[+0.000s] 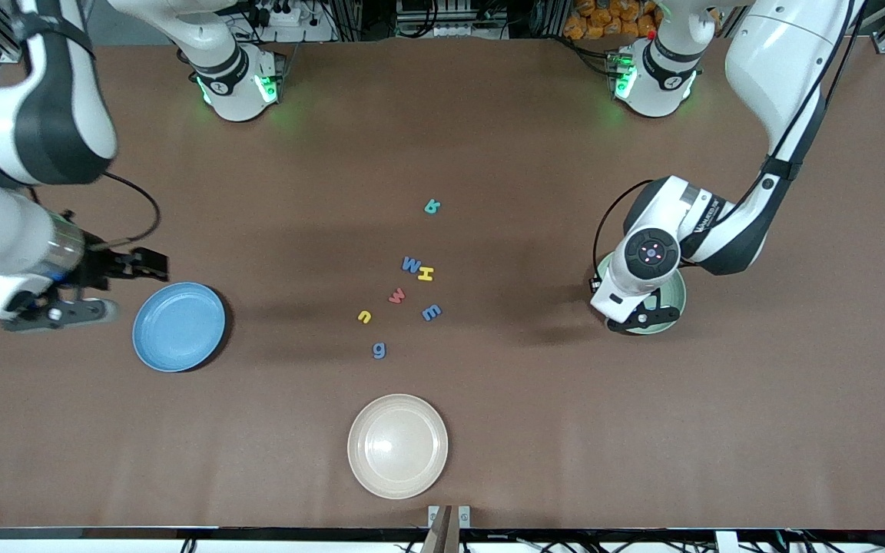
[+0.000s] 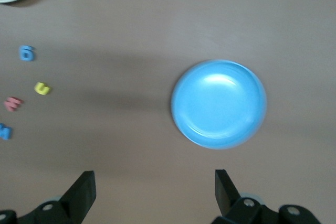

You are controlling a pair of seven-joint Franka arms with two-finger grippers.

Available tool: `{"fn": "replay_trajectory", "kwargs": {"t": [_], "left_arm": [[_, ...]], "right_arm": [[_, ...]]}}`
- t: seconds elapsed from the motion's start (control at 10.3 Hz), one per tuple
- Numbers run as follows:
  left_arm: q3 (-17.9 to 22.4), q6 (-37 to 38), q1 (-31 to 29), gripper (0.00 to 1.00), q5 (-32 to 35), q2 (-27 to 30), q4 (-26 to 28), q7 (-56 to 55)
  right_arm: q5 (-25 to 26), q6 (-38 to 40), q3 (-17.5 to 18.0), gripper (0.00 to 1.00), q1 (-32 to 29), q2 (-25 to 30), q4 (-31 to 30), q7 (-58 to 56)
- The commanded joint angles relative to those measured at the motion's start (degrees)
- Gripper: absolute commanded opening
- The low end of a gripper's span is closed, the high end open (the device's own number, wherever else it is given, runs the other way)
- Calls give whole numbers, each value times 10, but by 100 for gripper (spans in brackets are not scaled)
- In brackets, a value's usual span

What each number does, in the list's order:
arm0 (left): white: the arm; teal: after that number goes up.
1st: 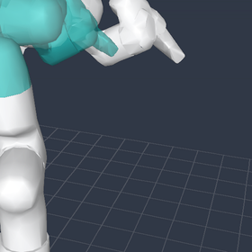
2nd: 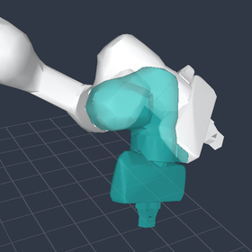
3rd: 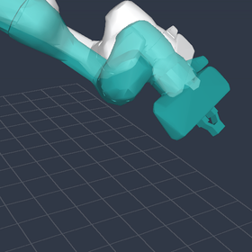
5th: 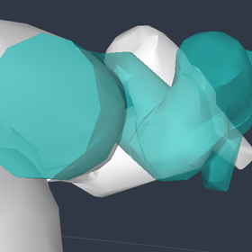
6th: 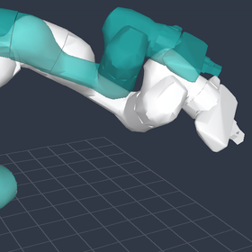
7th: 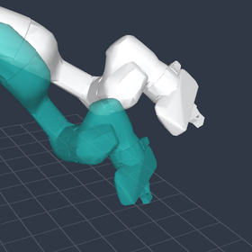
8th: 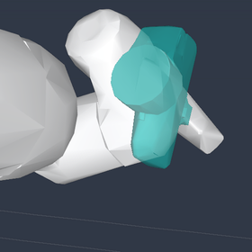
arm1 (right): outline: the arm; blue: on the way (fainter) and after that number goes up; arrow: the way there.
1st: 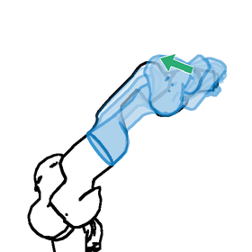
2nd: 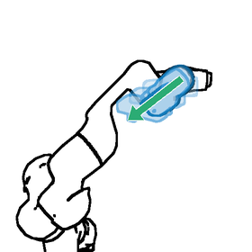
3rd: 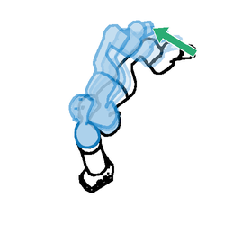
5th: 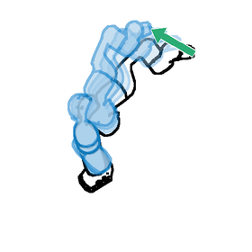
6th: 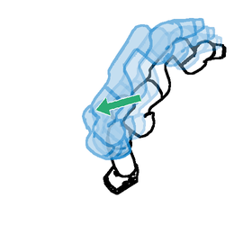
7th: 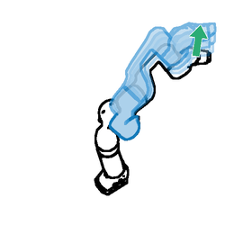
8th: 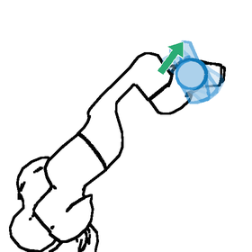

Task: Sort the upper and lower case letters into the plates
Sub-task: 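Release the Q onto the green plate while the right gripper reaches letters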

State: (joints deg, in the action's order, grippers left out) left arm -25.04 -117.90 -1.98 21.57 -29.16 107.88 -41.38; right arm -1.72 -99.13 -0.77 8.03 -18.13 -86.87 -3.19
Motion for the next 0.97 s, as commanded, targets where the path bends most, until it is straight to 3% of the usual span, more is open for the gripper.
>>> {"fn": "replay_trajectory", "kwargs": {"t": [0.0, 0.49, 0.87], "left_arm": [[-11, 0, 1, 100, 0, 14, 15, 9], [-48, -43, 33, 100, -99, -1, 3, -111], [-48, -103, 125, 100, -94, -30, -12, -299]], "right_arm": [[-14, -47, -4, 100, 59, -47, 7, 30], [-3, -148, -5, 100, 157, -147, 7, 311], [-3, -226, -4, 100, 176, -207, 6, 499]]}}
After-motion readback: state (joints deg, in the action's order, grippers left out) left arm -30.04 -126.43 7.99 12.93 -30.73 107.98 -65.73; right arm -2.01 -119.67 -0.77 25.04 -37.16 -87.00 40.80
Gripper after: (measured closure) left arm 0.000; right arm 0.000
